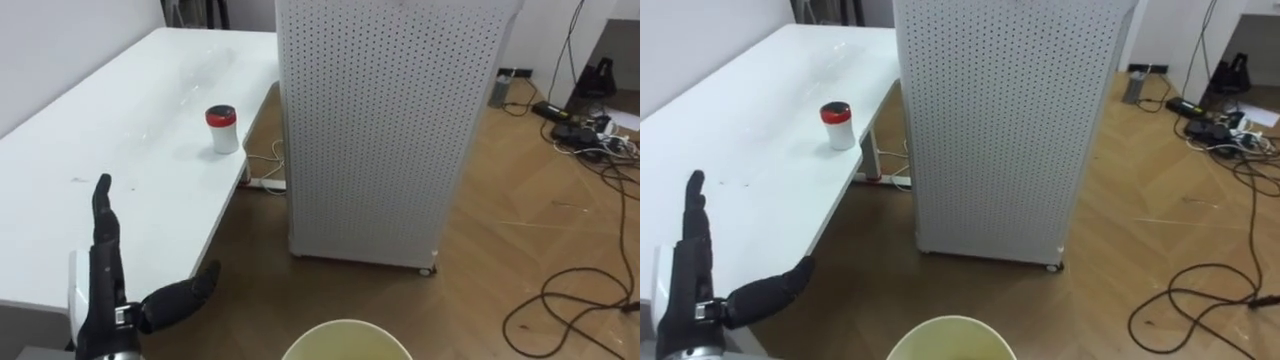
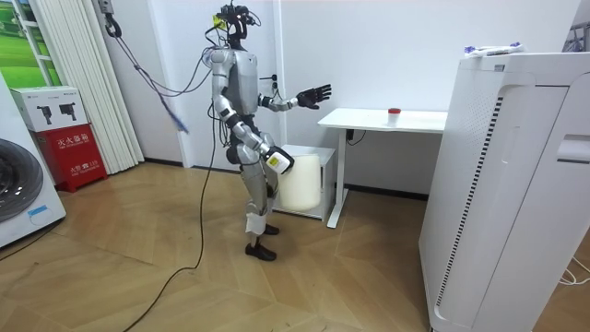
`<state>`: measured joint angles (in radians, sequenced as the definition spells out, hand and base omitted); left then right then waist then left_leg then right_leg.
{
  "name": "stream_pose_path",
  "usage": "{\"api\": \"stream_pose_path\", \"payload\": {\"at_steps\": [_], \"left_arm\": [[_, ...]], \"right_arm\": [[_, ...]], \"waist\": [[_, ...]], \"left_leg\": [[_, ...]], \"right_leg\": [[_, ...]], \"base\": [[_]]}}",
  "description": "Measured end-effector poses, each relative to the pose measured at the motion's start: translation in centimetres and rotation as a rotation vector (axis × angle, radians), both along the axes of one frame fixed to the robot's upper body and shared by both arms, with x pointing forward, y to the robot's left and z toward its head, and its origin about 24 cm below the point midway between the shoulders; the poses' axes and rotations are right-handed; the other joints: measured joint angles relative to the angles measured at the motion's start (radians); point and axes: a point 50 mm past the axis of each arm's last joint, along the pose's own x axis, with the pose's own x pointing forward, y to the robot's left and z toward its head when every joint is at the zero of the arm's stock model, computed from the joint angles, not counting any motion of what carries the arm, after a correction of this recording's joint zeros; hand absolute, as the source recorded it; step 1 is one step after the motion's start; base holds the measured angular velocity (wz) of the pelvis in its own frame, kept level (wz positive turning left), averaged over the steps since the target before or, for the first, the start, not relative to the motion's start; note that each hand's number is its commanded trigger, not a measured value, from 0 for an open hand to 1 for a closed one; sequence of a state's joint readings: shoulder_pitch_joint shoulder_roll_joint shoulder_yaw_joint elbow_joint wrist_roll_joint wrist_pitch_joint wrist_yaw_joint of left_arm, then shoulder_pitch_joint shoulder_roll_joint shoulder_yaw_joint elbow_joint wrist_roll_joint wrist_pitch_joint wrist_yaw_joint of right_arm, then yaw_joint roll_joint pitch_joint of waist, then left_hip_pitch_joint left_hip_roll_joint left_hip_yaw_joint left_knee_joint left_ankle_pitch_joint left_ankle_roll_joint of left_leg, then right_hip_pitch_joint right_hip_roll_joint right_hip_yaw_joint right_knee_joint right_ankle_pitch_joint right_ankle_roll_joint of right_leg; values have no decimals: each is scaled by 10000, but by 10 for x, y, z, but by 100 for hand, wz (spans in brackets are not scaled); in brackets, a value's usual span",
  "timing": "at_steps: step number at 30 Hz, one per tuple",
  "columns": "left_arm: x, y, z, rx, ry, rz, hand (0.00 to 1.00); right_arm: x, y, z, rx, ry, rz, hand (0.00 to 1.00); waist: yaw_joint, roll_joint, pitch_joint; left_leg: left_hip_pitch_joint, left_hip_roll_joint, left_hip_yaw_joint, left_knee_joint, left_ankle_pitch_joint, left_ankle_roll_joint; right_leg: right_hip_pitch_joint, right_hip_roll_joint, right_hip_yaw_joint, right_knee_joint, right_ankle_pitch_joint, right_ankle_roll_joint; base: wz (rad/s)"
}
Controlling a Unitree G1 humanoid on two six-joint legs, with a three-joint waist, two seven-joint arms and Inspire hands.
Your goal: Pick garbage
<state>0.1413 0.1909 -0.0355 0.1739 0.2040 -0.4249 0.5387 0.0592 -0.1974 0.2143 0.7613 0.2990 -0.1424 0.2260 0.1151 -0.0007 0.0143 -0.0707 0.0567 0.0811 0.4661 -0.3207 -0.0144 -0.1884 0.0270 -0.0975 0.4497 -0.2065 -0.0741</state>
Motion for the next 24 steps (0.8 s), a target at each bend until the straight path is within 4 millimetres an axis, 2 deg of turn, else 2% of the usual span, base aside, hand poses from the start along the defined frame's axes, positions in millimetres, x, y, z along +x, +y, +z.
{"api": "stream_pose_path", "payload": {"at_steps": [2,4,5,6,7,8,9,10,11,12,13,14,15,16,17,18,19,20,21,22,23,24], "left_arm": [[0,0,-1,-206,49,23,0],[0,0,-2,-286,63,27,0],[-1,1,-4,-374,158,66,0],[-1,0,-9,-491,351,90,0],[-1,0,-10,-554,427,78,0],[-2,-1,-12,-652,509,74,0],[-2,0,-13,-767,516,121,0],[-2,1,-13,-844,519,179,0],[-3,3,-13,-926,521,299,0],[-3,6,-15,-895,604,413,0],[-4,6,-16,-883,661,437,0],[-6,6,-18,-860,766,433,0],[-6,6,-18,-830,791,361,0],[-6,6,-18,-835,794,357,0],[-6,6,-18,-897,757,384,0],[-5,8,-16,-965,675,407,0],[-4,8,-15,-909,644,369,0],[-3,8,-13,-775,632,201,0],[-2,9,-13,-753,636,148,0],[-2,8,-13,-772,675,71,0],[-1,7,-12,-763,661,12,0],[-1,7,-12,-755,641,-6,0]], "right_arm": [[1,0,0,-8,-30,-15,100],[1,-1,1,-67,-36,-64,100],[0,-1,0,-98,-19,-129,100],[0,-2,0,-189,-18,-253,100],[1,-3,0,-225,-32,-345,100],[1,-3,0,-282,-28,-473,100],[0,-7,0,-407,13,-575,100],[-1,-7,-1,-406,55,-652,100],[-2,-6,-2,-362,126,-747,100],[-3,-4,-3,-307,224,-750,100],[-4,-3,-4,-294,286,-739,100],[-5,-3,-5,-295,358,-713,100],[-4,-6,-4,-388,334,-711,100],[-4,-8,-3,-447,336,-707,100],[-5,-11,-3,-543,344,-719,100],[-5,-12,-3,-588,366,-715,100],[-5,-12,-3,-596,383,-709,100],[-6,-11,-4,-579,395,-713,100],[-5,-11,-4,-552,390,-703,100],[-5,-11,-3,-525,369,-666,100],[-4,-11,-2,-515,316,-651,100],[-4,-10,-2,-503,325,-650,100]], "waist": [[-5,37,13],[-25,114,49],[-9,102,107],[-72,94,87],[-84,32,120],[-8,23,143],[110,50,128],[216,70,115],[339,105,103],[316,152,76],[312,124,90],[328,34,0],[389,-45,18],[451,-55,12],[582,-60,8],[646,-95,5],[650,-159,10],[664,-334,7],[702,-418,15],[739,-533,-19],[744,-553,-32],[739,-574,-33]], "left_leg": [[-142,59,-7,610,5,-74],[-648,213,-19,1900,175,-203],[-1179,200,-59,2775,403,-156],[-1630,-106,-217,2714,325,-41],[-1918,-321,-310,2525,347,-13],[-2516,-553,-330,1881,478,-52],[-2972,-709,-314,764,939,-121],[-3126,-749,-302,52,1244,-143],[-3309,-762,-378,-1180,1848,-108],[-3397,-801,-509,-1745,2476,-66],[-3370,-834,-536,-1746,2804,-11],[-3364,-921,-459,-1629,3326,243],[-3409,-955,-298,-1345,3439,337],[-3458,-995,-287,-1136,3430,352],[-3529,-1083,-234,-669,3371,508],[-3533,-1159,-69,-243,3166,956],[-3511,-1241,-12,-35,2943,1022],[-3463,-1420,118,293,2532,1144],[-3412,-1502,211,423,2346,1181],[-3350,-1631,326,705,1964,1254],[-3334,-1713,341,1097,1602,1378],[-3284,-1735,398,1308,1400,1438]], "right_leg": [[123,-4,-9,65,-183,-93],[410,114,166,24,-363,-221],[590,83,259,33,-473,-269],[725,87,499,-1,-569,-310],[752,81,601,-2,-620,-323],[777,69,712,0,-708,-319],[816,83,737,28,-819,-331],[846,84,713,73,-904,-344],[879,120,676,322,-1205,-323],[953,113,663,663,-1575,-207],[1032,82,645,784,-1774,-153],[1110,-20,563,897,-2111,-9],[1211,-242,315,880,-2297,127],[1263,-344,202,864,-2365,220],[1425,-561,29,854,-2530,358],[1657,-737,-16,847,-2744,463],[1787,-845,-15,850,-2856,533],[2006,-1121,-95,880,-3059,667],[2113,-1279,-143,890,-3140,740],[2244,-1544,-343,1139,-3238,899],[2188,-1803,-721,1942,-3210,972],[2094,-1963,-879,2500,-3143,1103]], "base": [[0],[4],[15],[20],[14],[-7],[-20],[-34],[-22],[-13],[8],[0],[-9],[-25],[-25],[-19],[-8],[0],[-7],[-6],[0],[10]]}}
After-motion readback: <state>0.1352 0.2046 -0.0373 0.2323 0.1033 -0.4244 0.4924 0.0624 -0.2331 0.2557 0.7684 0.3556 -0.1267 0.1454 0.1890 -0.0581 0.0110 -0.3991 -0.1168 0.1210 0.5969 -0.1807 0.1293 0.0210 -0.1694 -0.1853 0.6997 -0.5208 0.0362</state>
